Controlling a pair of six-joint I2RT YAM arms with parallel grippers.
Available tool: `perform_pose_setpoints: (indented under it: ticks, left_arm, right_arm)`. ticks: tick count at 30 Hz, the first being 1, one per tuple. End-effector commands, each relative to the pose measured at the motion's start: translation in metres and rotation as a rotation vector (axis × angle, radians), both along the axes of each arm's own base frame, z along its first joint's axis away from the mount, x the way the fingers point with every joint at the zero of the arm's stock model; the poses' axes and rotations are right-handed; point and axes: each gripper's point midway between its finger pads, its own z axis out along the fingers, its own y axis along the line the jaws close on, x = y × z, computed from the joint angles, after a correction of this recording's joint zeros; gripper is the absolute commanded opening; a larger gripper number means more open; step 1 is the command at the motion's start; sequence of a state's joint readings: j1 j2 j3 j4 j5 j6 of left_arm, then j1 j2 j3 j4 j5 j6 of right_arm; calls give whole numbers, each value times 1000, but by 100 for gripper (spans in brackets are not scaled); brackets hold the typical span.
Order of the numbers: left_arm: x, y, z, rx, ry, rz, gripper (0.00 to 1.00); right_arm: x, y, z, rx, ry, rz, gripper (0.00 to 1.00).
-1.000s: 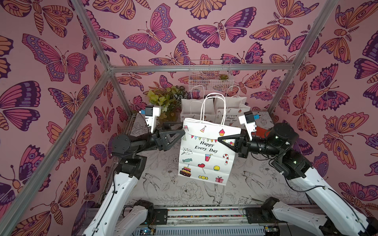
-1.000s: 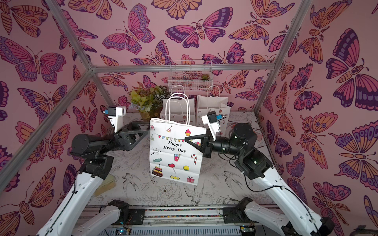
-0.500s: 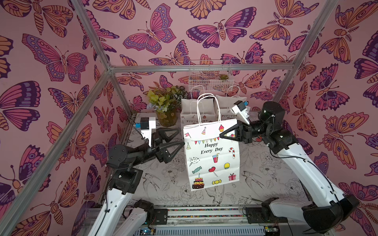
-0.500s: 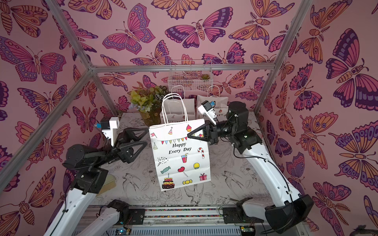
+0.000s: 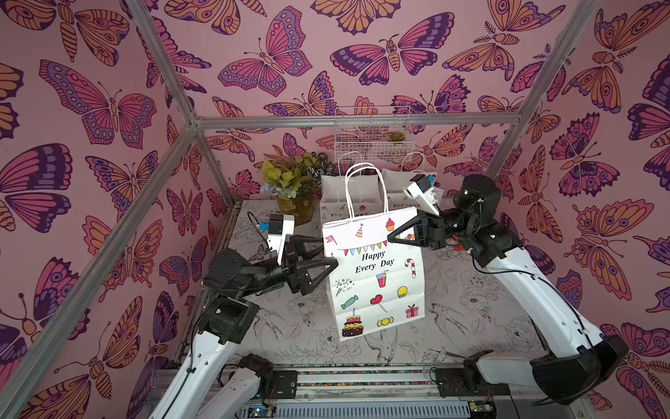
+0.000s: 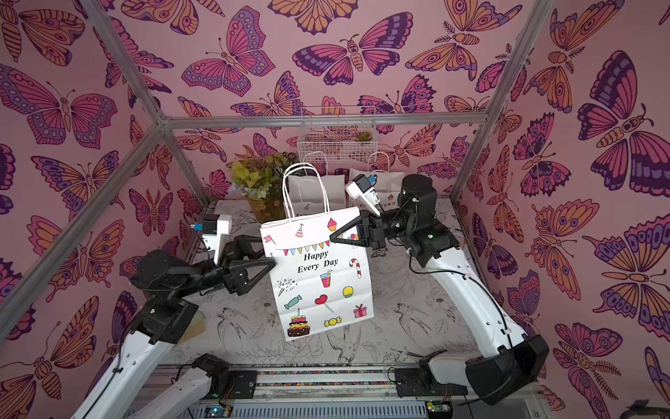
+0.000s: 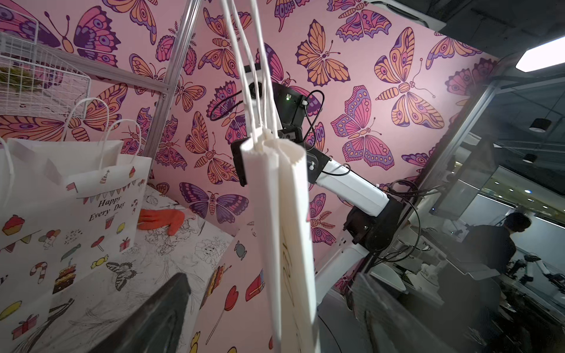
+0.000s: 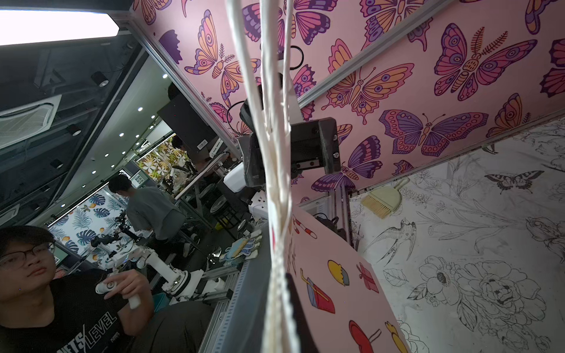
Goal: Put away the paper bag
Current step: Press the paper bag.
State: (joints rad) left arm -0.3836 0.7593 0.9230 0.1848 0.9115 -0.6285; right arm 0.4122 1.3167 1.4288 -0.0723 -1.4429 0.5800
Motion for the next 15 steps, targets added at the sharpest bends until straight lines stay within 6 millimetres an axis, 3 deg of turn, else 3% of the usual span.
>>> perform_pose_setpoints:
  ticks: [1, 6, 12, 15]
  left_arm:
    - [-8, -2, 6, -6, -46, -13, 85]
    - [-9, -7, 7, -9, -48, -25, 73]
    - [-13, -12, 5, -2, -57, -51, 32]
    - [-11, -14, 3, 2, -49, -56, 22]
  right_arm:
    - [-7, 5, 13, 11, -30, -21, 0]
    - [-20, 13, 6, -31, -39, -24, 0]
    - [-31, 12, -10, -102, -60, -56, 0]
    - [-33, 9, -13, -121, -66, -73, 0]
